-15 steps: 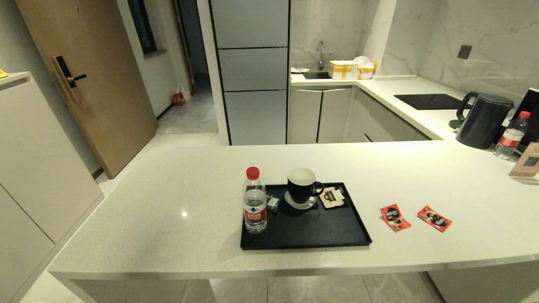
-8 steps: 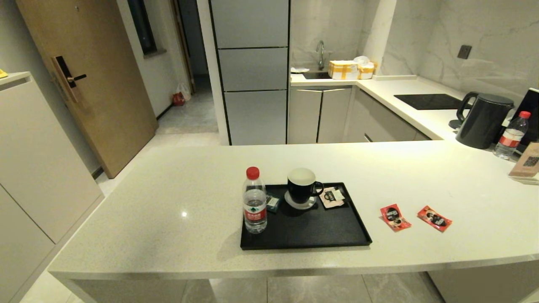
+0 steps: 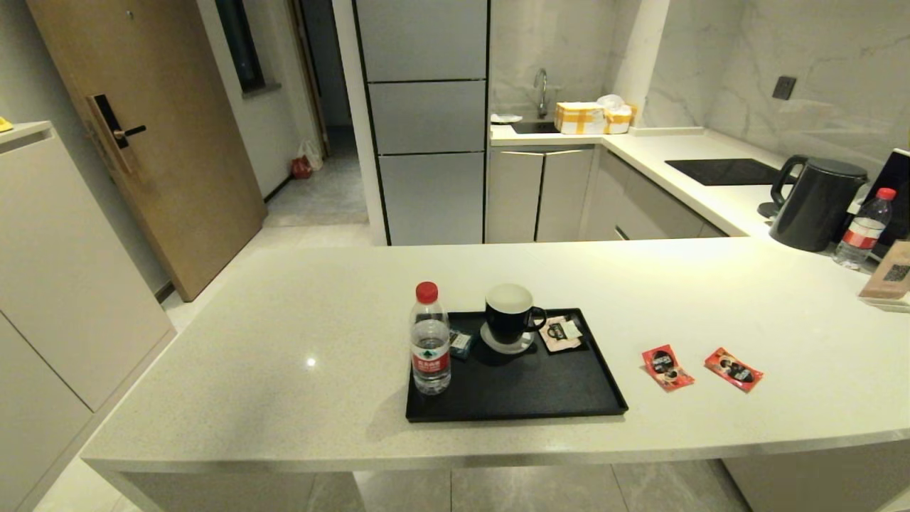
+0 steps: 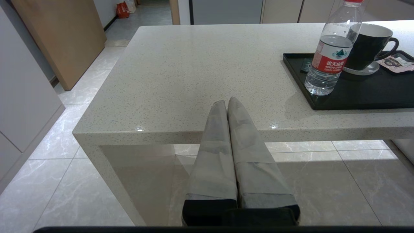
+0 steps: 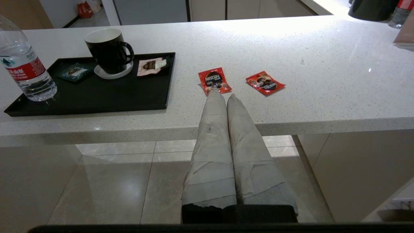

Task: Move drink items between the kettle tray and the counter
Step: Return the tea bag to its original position

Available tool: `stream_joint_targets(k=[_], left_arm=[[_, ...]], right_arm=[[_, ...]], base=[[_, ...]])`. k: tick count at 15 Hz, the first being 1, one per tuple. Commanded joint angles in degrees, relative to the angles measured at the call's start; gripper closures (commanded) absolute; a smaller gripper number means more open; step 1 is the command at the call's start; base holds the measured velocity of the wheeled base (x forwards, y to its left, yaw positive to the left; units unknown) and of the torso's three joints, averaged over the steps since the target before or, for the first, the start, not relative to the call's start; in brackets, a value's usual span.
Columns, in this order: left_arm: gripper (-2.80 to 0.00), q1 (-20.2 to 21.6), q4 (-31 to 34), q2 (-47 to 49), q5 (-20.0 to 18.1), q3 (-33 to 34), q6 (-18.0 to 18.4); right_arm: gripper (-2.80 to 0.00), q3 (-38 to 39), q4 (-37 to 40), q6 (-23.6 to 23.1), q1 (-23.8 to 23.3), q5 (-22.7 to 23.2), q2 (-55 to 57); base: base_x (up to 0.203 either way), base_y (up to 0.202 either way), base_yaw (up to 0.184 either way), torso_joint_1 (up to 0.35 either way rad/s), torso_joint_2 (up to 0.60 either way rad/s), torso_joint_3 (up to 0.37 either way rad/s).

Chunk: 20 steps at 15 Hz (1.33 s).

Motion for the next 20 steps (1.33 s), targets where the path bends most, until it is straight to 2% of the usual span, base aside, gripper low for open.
stream_joint_targets(k=[1,20], left_arm=[[0.0,0.01,-0.02,-0.02,0.0,0.0,0.0],[0.0,0.01,-0.02,-0.02,0.0,0.0,0.0]], right_arm=[[0.0,0.0,-0.04,-0.04,-0.01,0.02,0.0],[0.0,0.0,-0.04,-0.04,-0.01,0.02,0.0]], base=[[0.0,0.0,0.0,0.0,0.0,0.0],[0.0,0.0,0.0,0.0,0.0,0.0]])
